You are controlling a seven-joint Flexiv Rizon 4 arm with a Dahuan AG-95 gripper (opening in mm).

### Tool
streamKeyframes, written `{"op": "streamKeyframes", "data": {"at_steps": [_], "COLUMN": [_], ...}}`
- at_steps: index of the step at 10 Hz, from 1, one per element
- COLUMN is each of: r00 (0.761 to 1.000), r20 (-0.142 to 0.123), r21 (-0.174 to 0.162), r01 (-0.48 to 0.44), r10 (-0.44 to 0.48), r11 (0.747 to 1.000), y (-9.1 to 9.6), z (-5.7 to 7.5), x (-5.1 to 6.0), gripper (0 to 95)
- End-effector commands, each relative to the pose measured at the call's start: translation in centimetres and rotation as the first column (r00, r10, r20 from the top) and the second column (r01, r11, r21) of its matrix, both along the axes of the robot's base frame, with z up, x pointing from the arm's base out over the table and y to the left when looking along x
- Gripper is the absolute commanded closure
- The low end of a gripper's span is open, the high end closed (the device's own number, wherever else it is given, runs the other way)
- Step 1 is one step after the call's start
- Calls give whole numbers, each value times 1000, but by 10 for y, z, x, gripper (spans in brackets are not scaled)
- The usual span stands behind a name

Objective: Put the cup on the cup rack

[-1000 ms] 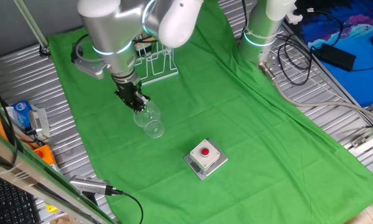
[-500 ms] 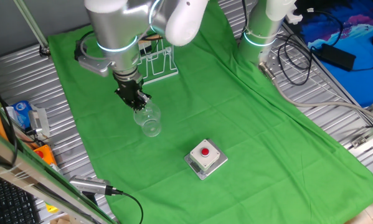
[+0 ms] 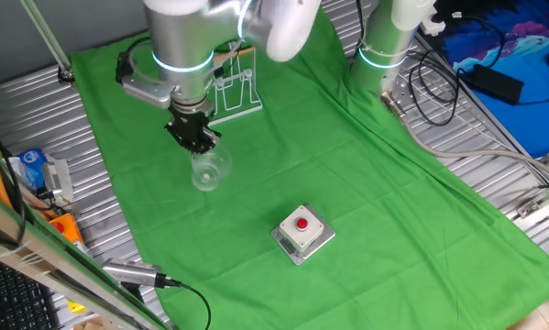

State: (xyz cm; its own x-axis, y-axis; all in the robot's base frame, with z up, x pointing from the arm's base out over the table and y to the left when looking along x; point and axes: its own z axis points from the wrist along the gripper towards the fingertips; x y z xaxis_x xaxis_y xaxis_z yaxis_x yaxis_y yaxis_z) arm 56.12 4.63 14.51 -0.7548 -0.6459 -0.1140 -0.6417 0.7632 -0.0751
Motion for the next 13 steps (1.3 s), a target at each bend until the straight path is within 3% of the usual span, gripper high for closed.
{"op": "streamKeyframes", "data": {"at_steps": [1,2,5,6,7,9,10,13], "r00": [995,992,992,993,996,996,995,986], "r20": [93,117,120,115,88,82,90,152], "r21": [-58,-58,-53,-51,-48,-51,-53,-65], "r01": [-38,-34,-19,-21,-28,-34,-35,-61], "r10": [43,40,26,27,32,38,39,70], "r11": [998,998,998,998,998,998,998,996], "y": [-10,-11,-11,-11,-12,-12,-12,-12], "z": [13,14,14,14,14,13,13,13], "x": [4,4,4,4,4,4,4,4], "gripper": [950,950,950,950,950,950,950,950]}}
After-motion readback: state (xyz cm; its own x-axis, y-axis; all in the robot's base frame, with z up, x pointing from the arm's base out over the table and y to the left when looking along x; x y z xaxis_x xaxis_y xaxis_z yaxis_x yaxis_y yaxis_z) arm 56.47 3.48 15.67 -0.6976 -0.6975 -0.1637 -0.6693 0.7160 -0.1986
